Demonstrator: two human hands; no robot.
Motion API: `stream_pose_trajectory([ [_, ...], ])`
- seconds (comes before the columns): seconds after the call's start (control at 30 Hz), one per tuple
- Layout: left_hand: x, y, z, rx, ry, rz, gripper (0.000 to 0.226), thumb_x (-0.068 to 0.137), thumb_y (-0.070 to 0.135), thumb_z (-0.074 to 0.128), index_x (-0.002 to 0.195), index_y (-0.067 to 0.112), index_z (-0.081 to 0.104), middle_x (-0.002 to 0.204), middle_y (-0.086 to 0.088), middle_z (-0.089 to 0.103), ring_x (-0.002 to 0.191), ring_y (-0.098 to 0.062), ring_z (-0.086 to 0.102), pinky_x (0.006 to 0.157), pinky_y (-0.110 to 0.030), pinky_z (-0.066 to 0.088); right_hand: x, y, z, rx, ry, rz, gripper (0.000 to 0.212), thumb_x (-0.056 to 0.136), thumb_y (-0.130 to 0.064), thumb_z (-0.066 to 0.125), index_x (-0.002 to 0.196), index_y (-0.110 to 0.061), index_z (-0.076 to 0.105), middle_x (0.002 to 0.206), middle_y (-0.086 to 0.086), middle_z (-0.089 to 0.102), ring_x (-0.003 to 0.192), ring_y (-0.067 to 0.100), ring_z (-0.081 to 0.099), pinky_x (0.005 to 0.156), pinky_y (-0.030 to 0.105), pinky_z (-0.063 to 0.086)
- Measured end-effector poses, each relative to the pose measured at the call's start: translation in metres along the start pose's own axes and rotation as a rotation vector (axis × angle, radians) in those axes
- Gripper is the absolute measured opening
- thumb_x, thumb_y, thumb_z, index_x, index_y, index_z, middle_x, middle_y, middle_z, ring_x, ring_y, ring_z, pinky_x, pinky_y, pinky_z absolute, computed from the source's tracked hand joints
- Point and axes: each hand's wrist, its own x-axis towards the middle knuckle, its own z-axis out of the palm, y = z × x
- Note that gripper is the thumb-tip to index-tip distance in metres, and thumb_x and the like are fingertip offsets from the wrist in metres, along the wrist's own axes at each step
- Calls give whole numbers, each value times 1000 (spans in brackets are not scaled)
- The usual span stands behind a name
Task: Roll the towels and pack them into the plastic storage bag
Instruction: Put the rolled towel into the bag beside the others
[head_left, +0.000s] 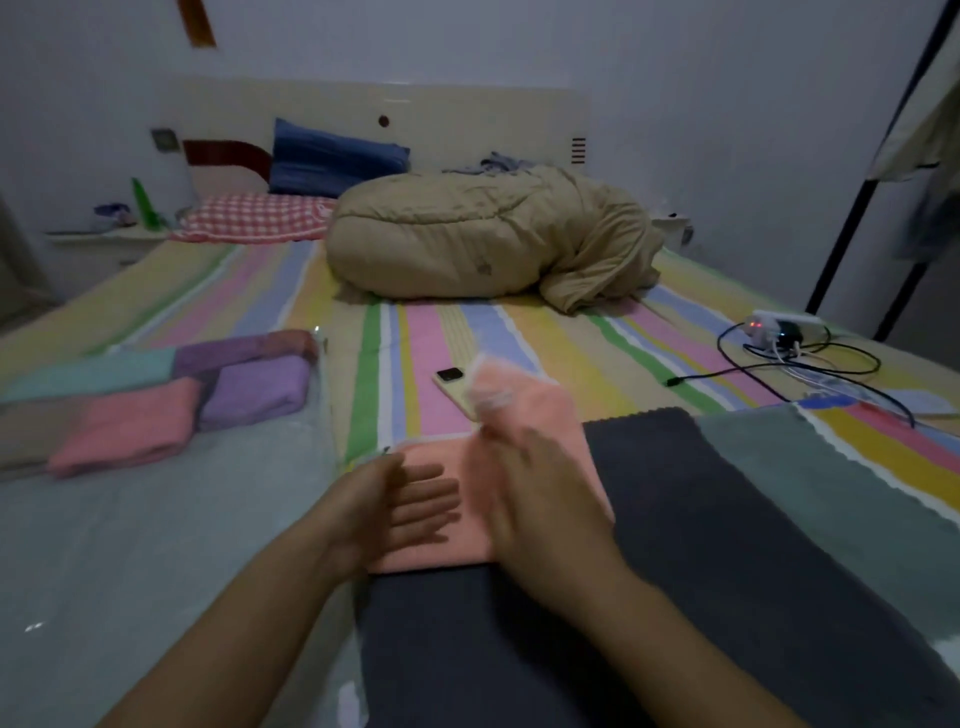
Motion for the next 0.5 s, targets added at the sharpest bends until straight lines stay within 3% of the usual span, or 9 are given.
stream_pose_trajectory([
  [0.07, 4, 1, -24, -72, 24, -8, 37, 100, 32, 36, 88, 6, 60, 76, -11, 70, 62, -22, 68, 52, -28, 58, -11, -25, 20, 52, -215, -118, 57, 85, -18, 46, 141, -21, 39, 139, 5, 45, 122, 26, 43, 107, 42, 34],
  [0.13, 7, 1, -34, -9, 71, 16, 28, 97, 34, 43, 82, 13, 55, 68, -5, 58, 56, -16, 56, 45, -20, 51, -24, -38, 34, 51, -385, -172, 58, 86, -22, 46, 143, -28, 38, 155, 6, 24, 140, 28, 23, 118, 46, 11],
  [0.2, 8, -2, -32, 143, 101, 96, 23, 95, 31, 53, 87, 11, 60, 67, -5, 60, 55, -15, 56, 45, -18, 48, -30, -38, 37, 111, -425, -197, 54, 85, -23, 46, 137, -35, 45, 158, 4, 20, 144, 24, 16, 119, 42, 2],
  [0.27, 9, -4, -26, 291, 197, 238, 14, 92, 19, 62, 100, 8, 62, 77, -5, 66, 65, -17, 62, 54, -23, 51, -32, -36, 27, 288, -309, -173, 46, 81, -19, 47, 122, -33, 61, 149, 1, 38, 138, 20, 30, 118, 37, 17],
  [0.37, 14, -6, -24, 459, 279, 436, 50, 84, 2, 65, 127, 20, 47, 105, -7, 63, 85, -16, 63, 71, -31, 54, -30, -17, 15, 351, -38, -19, 36, 76, -15, 44, 97, -30, 70, 128, -10, 53, 122, 5, 43, 104, 24, 34],
  [0.43, 18, -6, -25, 551, 283, 506, 59, 81, 0, 63, 131, 26, 46, 112, -8, 63, 94, -19, 63, 86, -38, 54, -25, 2, 8, 290, 95, 117, 30, 80, -12, 48, 96, -29, 68, 118, -13, 55, 114, 5, 46, 93, 18, 34],
  [0.5, 23, -6, -28, 621, 315, 558, 57, 81, 1, 62, 130, 26, 50, 109, -4, 63, 99, -17, 61, 91, -35, 51, -19, 23, 2, 278, 98, 286, 26, 87, -13, 55, 107, -27, 63, 113, -12, 51, 112, 11, 49, 90, 22, 37],
])
